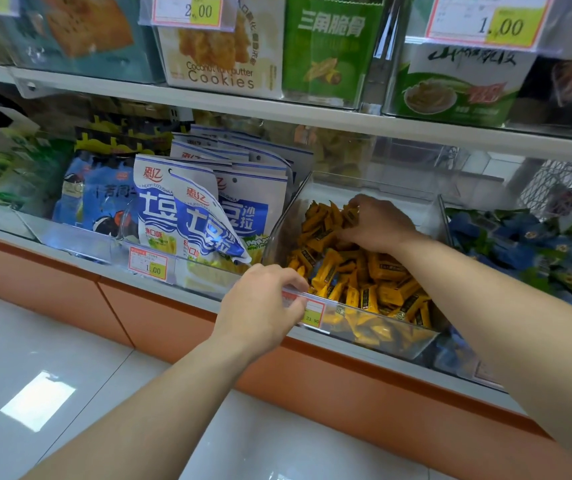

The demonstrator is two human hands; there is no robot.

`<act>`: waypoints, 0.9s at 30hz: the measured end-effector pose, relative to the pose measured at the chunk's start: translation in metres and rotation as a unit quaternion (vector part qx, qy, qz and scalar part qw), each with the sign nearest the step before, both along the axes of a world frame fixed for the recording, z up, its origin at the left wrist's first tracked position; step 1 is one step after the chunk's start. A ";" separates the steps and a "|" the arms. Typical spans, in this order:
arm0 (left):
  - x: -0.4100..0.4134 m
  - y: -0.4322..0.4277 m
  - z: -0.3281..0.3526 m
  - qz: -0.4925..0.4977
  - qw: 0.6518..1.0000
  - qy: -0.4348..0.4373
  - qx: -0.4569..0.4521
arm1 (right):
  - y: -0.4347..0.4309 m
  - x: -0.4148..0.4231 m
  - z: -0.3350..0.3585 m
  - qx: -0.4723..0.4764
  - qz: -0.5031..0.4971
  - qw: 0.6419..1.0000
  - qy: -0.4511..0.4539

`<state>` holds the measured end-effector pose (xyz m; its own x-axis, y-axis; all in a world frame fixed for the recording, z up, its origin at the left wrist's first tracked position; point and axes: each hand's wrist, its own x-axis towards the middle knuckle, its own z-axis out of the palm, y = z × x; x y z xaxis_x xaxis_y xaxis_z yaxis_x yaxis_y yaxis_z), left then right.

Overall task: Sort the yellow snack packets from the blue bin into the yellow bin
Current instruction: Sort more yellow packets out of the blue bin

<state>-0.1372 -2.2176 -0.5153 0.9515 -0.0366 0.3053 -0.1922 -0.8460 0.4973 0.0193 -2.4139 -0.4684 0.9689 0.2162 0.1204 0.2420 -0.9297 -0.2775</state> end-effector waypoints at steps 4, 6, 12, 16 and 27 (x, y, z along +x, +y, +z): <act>0.001 0.000 -0.001 0.001 1.000 -0.008 0.007 | 0.005 -0.017 -0.001 -0.002 0.111 0.991 -0.072; 0.001 0.000 -0.002 0.004 1.000 -0.016 0.023 | 0.014 -0.024 -0.006 -0.008 0.167 0.985 0.041; 0.001 -0.001 -0.002 0.005 0.999 -0.018 0.032 | 0.032 -0.023 -0.017 -0.217 0.144 0.957 0.129; 0.002 -0.002 -0.001 0.008 1.000 -0.010 0.020 | 0.021 -0.026 -0.014 -0.129 0.151 0.975 0.102; 0.004 -0.036 0.026 -0.030 0.998 -0.034 -0.034 | -0.062 -0.101 0.031 0.164 0.080 0.982 -0.045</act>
<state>-0.1336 -2.2533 -0.4895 0.9254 -0.0701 0.3725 -0.2766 -0.7968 0.5372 -0.0821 -2.4755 -0.4373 0.9076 0.3002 0.2935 0.4157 -0.7413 -0.5270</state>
